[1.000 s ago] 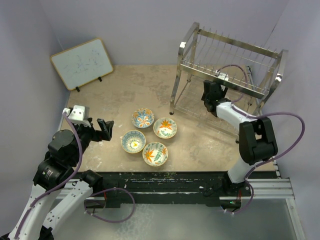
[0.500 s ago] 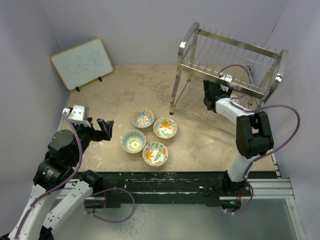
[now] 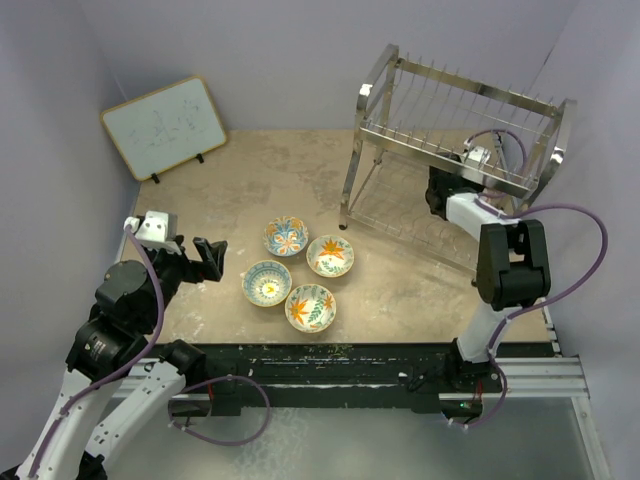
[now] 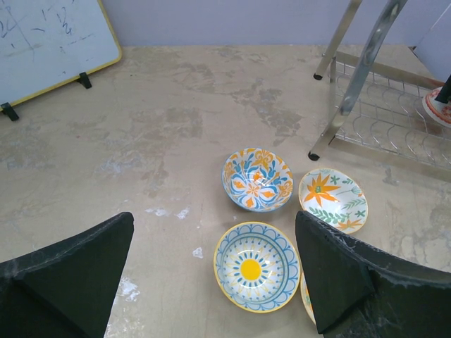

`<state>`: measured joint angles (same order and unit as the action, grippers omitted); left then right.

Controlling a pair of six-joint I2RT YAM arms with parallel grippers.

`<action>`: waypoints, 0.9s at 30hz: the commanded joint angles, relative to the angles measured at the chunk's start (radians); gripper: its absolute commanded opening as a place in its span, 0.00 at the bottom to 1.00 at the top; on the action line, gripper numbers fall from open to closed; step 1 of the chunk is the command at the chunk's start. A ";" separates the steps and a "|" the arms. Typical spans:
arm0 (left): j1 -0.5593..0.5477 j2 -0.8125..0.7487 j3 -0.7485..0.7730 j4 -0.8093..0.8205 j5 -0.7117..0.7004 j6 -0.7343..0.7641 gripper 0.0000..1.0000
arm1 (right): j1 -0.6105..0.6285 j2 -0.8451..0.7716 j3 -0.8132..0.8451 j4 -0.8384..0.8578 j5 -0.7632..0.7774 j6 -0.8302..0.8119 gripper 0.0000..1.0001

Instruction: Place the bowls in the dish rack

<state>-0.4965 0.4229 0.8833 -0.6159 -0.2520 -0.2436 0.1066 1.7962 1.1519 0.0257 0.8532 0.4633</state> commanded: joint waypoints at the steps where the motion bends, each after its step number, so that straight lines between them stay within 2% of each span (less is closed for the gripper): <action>1: -0.008 -0.008 -0.009 0.044 -0.016 -0.009 0.99 | -0.028 0.018 0.050 0.071 0.055 -0.036 0.61; 10: -0.011 -0.008 -0.010 0.046 -0.026 -0.009 0.99 | -0.061 0.024 0.046 0.022 0.108 0.017 0.61; 19: -0.015 -0.007 -0.013 0.044 -0.026 -0.008 0.99 | -0.072 0.018 0.043 0.086 0.090 -0.029 0.61; 27: -0.015 -0.003 -0.010 0.043 -0.033 -0.009 0.99 | -0.072 -0.058 -0.014 0.083 -0.019 -0.019 0.77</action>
<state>-0.5064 0.4202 0.8707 -0.6151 -0.2699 -0.2440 0.0406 1.8206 1.1725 0.0677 0.8707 0.4519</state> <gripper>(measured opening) 0.990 0.751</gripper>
